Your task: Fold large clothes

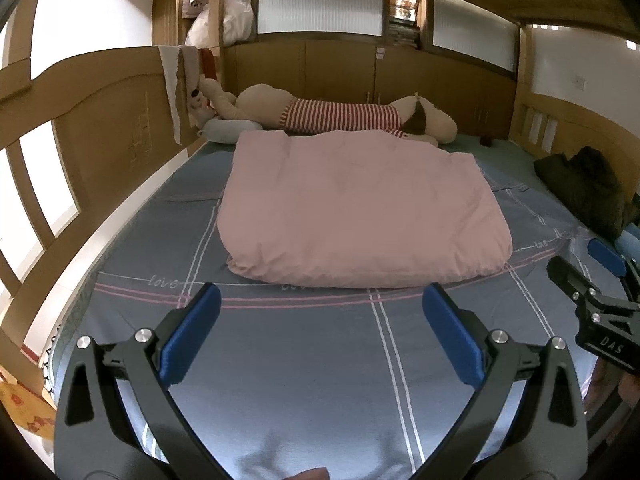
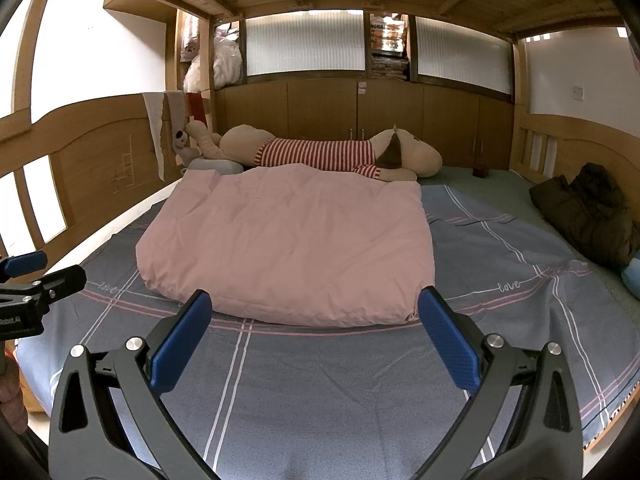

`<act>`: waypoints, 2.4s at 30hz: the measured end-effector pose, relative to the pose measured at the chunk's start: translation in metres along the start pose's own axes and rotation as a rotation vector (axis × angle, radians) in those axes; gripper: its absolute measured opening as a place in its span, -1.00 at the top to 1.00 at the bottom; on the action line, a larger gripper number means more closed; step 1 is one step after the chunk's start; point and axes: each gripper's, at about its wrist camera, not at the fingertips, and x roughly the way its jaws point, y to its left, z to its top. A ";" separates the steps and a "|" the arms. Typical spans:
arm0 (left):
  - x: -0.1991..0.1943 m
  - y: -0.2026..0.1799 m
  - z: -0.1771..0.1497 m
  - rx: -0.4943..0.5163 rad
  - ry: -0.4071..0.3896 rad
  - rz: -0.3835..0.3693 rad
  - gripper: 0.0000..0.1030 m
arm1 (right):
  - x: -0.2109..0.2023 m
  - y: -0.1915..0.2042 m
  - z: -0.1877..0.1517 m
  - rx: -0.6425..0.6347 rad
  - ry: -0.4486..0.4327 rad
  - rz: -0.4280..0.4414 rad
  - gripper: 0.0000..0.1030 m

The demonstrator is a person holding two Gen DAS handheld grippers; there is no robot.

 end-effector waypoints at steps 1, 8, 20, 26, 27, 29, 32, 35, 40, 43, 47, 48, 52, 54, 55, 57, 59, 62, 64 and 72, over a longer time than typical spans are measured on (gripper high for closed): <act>0.000 0.000 0.000 -0.003 0.000 0.003 -0.96 | 0.000 0.000 0.000 0.001 0.000 0.000 -0.97; -0.003 0.001 -0.005 -0.010 -0.020 0.003 -0.96 | 0.000 0.001 0.000 -0.003 -0.001 0.000 -0.97; -0.003 0.002 -0.006 -0.009 0.002 0.077 -0.96 | 0.000 0.004 0.001 -0.007 -0.004 0.004 -0.97; -0.007 -0.003 -0.005 0.019 -0.004 0.039 -0.96 | 0.000 0.004 0.001 -0.010 -0.004 0.005 -0.97; -0.008 -0.004 -0.006 0.021 0.000 0.037 -0.96 | 0.000 0.005 0.000 -0.009 -0.004 0.004 -0.97; -0.008 -0.006 -0.005 0.024 0.001 0.032 -0.96 | 0.000 0.005 0.000 -0.007 -0.004 0.003 -0.97; -0.011 -0.007 -0.004 0.025 -0.003 0.017 -0.96 | 0.000 0.005 0.000 -0.010 -0.005 0.004 -0.97; -0.012 -0.004 -0.004 0.014 0.000 0.003 -0.96 | 0.000 0.006 -0.001 -0.012 -0.004 0.004 -0.97; -0.011 -0.004 -0.002 0.006 0.004 0.004 -0.96 | 0.001 0.005 -0.002 -0.014 -0.001 0.007 -0.97; -0.010 -0.004 -0.001 0.000 0.007 0.004 -0.96 | 0.001 0.005 -0.002 -0.014 -0.001 0.007 -0.97; -0.011 -0.003 -0.001 -0.006 0.006 0.004 -0.96 | 0.001 0.005 -0.002 -0.015 0.000 0.007 -0.97; -0.011 -0.002 -0.001 -0.006 0.005 0.003 -0.96 | 0.001 0.005 -0.002 -0.015 -0.001 0.007 -0.97; -0.012 -0.003 -0.001 -0.004 0.002 0.000 -0.96 | 0.002 0.005 -0.002 -0.015 0.000 0.006 -0.97; -0.011 -0.003 -0.001 -0.003 0.002 0.001 -0.96 | 0.001 0.005 -0.002 -0.015 -0.001 0.006 -0.97; -0.011 -0.003 -0.001 -0.003 0.002 0.001 -0.96 | 0.001 0.005 -0.002 -0.015 -0.001 0.006 -0.97; -0.011 -0.003 -0.001 -0.001 0.004 -0.002 -0.96 | 0.002 0.005 -0.002 -0.016 -0.001 0.006 -0.97; -0.011 -0.002 -0.001 0.000 0.000 0.001 -0.96 | 0.002 0.005 -0.002 -0.016 0.000 0.006 -0.97; -0.012 -0.001 0.000 -0.001 -0.005 0.008 -0.96 | 0.002 0.005 -0.002 -0.016 0.000 0.006 -0.97; -0.012 0.000 0.000 -0.004 -0.006 0.011 -0.96 | 0.002 0.005 -0.002 -0.016 0.000 0.006 -0.97; -0.008 0.002 0.001 -0.011 0.018 -0.015 -0.96 | 0.002 0.005 -0.002 -0.016 0.000 0.006 -0.97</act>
